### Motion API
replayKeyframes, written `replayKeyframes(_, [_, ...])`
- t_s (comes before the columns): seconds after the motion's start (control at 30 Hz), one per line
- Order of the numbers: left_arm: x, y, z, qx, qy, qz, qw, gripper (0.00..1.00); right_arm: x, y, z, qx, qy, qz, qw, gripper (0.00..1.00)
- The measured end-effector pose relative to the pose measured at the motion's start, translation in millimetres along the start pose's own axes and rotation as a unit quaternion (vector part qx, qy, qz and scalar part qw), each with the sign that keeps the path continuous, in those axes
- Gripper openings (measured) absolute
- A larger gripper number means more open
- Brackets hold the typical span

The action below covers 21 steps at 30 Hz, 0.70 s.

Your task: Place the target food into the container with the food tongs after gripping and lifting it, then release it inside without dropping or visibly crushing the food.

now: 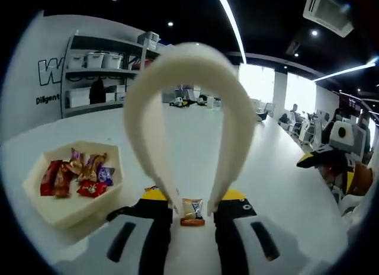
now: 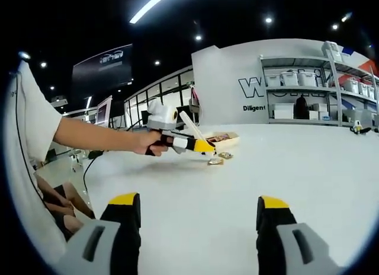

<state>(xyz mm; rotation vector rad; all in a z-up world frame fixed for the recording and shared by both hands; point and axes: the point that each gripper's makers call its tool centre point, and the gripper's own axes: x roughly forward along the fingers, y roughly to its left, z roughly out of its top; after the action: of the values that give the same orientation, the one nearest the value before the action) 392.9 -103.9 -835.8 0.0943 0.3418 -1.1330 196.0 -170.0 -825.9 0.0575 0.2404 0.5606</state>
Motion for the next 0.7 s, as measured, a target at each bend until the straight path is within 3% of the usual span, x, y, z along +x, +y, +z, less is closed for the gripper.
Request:
replayKeyframes(0.23, [3,3.9,-4.8,0.022,0.013,0.009,0.9996,0.27,-7,-4,1.0,0.002,-0.002,-0.006,1.0,0.78])
replayKeyframes(0.33, [5,5.6,-6.7,-0.002,0.014,0.008,0.9999,0.28,-7,-5,2.0,0.003,-0.003,-0.007,1.0,0.78])
replayKeyframes(0.47, [7,4.1,-7.7,0.01,0.022,0.01,0.9997,0.24,-7,-4,1.8,0.0,-0.003,-0.008,1.0,0.77])
replayKeyframes(0.53, [7,1.7,-7.9,-0.037,0.024,-0.001,0.999,0.23,-7,-4,-0.4,-0.001,0.002,-0.008,1.0,0.77])
replayKeyframes(0.63, [7,2.5,-9.8,-0.031,0.032,-0.006,0.999,0.2,-7,-5,-3.3,-0.007,0.008,-0.009,0.9999,0.76])
replayKeyframes(0.7, [7,0.3,-11.0,-0.067,0.04,-0.005,0.997,0.18,-7,-5,-3.7,-0.006,0.009,-0.009,0.9999,0.76])
